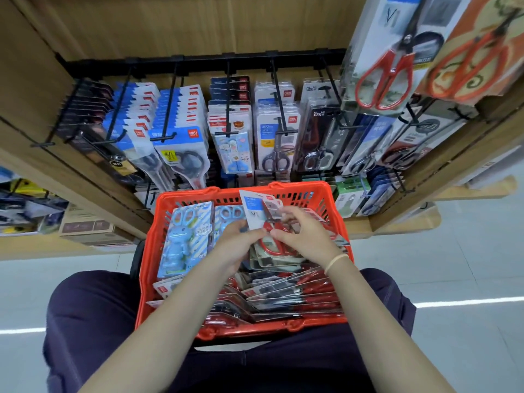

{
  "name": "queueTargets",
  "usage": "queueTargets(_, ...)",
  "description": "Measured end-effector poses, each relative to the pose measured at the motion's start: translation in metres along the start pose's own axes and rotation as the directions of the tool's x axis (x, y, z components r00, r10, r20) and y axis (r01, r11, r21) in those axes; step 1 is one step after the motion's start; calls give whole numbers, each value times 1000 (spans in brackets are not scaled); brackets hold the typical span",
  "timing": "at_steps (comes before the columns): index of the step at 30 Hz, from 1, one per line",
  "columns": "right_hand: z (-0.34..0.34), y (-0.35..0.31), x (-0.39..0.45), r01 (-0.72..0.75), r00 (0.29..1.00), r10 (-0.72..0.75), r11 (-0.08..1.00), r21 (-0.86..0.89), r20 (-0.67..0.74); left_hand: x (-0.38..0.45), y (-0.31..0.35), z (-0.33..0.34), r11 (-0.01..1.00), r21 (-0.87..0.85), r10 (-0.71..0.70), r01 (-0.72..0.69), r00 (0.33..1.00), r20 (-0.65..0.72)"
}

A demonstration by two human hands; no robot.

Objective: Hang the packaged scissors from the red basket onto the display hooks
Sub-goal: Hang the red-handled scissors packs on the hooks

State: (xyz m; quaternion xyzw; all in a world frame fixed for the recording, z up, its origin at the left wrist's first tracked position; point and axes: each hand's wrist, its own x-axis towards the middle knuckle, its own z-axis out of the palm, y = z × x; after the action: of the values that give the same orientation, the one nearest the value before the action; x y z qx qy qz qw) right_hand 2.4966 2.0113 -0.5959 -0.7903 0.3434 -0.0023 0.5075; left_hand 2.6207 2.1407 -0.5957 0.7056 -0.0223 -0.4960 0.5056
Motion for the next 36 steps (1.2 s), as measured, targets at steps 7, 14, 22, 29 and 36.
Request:
queueTargets(7,3,-10,-6,-1,999,7,986,165,-38,-20,-12,-17,989,-138,61,-52,996,62)
queueTargets(14,-13,-10,-17,19,1000,-13,972,233,-28,-17,2,-6,984,-152,112,-88,980,163)
queueTargets(22,-65,47,-26,-144,977,145,989,18,-157,4,14,11,990,32,133,-140,977,168)
queueTargets(29,-42,66,-24,-118,990,101,976,-182,-98,4,7,-3,988,115,92,-105,989,115)
queueTargets(36,-44,54,-16,-82,996,80,994,-71,-30,-2,0,-32,988,98,122,-124,992,21)
